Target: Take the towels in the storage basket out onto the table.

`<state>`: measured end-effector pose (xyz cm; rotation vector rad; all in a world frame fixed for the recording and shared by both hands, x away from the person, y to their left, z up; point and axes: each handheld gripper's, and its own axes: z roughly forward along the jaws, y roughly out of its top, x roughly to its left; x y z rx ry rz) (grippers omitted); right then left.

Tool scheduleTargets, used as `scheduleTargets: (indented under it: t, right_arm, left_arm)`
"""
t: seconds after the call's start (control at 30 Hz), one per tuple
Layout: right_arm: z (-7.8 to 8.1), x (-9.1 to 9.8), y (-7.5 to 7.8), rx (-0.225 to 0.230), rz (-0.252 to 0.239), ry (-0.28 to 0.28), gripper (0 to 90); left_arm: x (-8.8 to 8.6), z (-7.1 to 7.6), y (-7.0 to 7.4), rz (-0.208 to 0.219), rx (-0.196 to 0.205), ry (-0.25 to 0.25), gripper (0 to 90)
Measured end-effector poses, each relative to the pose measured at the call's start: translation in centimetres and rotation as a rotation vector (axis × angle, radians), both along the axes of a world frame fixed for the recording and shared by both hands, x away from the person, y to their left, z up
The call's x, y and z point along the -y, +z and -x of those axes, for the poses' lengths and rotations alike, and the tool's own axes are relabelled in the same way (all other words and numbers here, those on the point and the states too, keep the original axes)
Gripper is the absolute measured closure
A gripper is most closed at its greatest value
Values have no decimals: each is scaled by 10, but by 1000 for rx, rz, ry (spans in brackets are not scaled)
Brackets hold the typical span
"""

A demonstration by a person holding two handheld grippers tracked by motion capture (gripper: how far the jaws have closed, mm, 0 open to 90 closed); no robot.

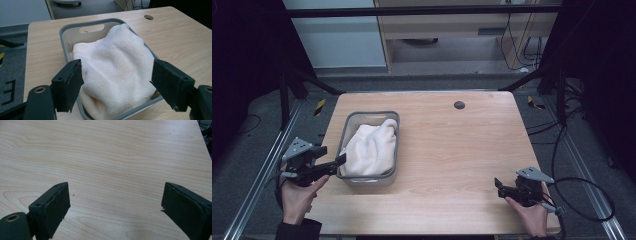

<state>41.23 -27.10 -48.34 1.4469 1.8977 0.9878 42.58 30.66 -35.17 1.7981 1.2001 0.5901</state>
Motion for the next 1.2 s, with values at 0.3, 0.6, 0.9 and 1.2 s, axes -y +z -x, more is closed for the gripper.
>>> scheduleTargets:
  t: [0.3, 0.6, 0.9, 1.2]
  right_arm:
    - [0, 0, 0, -6, -8, 2, 81]
    - [0, 0, 0, -7, -4, 7, 76]
    - [-1, -1, 0, -13, 0, 10, 73]
    - [-1, 0, 0, -16, -1, 8, 70]
  left_arm:
    - [19, -15, 7, -27, -19, -34, 234]
    - [35, -30, 6, -55, -43, -47, 227]
    - [48, -47, 5, -86, -76, -54, 222]
    - [62, -63, -3, -107, -117, -64, 218]
